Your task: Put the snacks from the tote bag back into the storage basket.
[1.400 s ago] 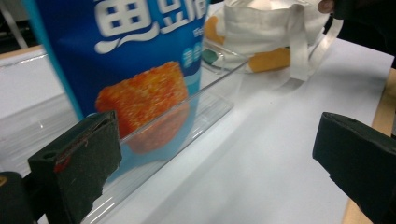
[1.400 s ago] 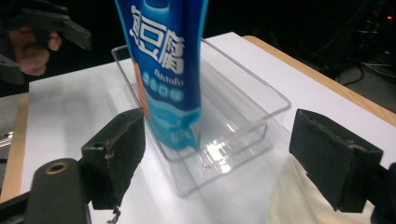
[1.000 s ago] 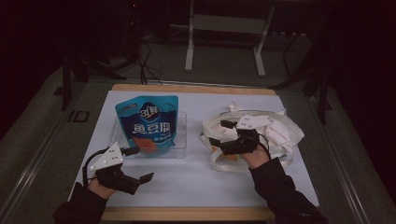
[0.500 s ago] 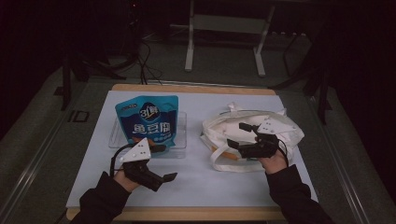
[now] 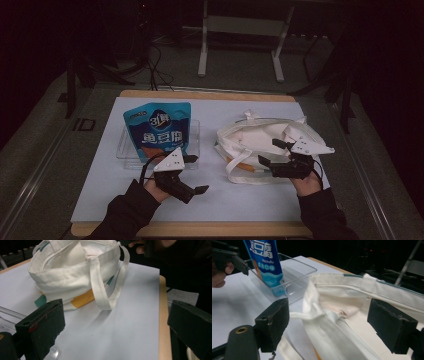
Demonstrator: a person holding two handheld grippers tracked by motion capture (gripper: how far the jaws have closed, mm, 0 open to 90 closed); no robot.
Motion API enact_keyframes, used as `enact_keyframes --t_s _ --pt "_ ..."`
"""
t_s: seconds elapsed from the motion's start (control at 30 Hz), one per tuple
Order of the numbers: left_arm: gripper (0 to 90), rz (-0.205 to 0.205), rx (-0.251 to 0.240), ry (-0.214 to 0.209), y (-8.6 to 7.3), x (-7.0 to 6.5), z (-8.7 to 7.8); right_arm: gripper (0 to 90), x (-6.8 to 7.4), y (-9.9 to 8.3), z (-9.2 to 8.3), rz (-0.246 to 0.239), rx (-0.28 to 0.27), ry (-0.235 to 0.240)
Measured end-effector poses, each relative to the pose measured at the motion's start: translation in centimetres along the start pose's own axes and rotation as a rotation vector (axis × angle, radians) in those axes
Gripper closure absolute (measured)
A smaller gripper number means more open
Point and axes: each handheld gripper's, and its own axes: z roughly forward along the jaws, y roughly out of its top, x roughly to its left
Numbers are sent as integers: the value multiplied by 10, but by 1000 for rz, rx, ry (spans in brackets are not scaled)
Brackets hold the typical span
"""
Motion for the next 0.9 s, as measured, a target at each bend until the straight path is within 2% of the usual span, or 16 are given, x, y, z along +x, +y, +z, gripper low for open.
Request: enact_keyframes --t_s 0.13,0.23,0.3,0.43,0.57,0.7,0.9 --pt "15 -8 3 -12 -4 0 3 164 -3 -7 -11 12 -20 -34" --pt "15 3 5 19 -8 -1 4 154 -6 -13 -14 12 -32 -56" --pt "15 23 9 49 -10 -2 4 154 -8 -15 -14 25 -27 -62" --pt "15 44 1 83 -13 -4 4 154 -10 -16 -14 48 -37 -66" --pt "15 32 0 78 -18 -5 5 156 -11 -17 -14 62 -42 -83" --pt "15 23 12 68 -23 -6 6 157 -9 -18 -13 48 -32 -96" --pt "15 51 16 76 -24 -8 6 157 -5 -19 -11 32 -42 -93"
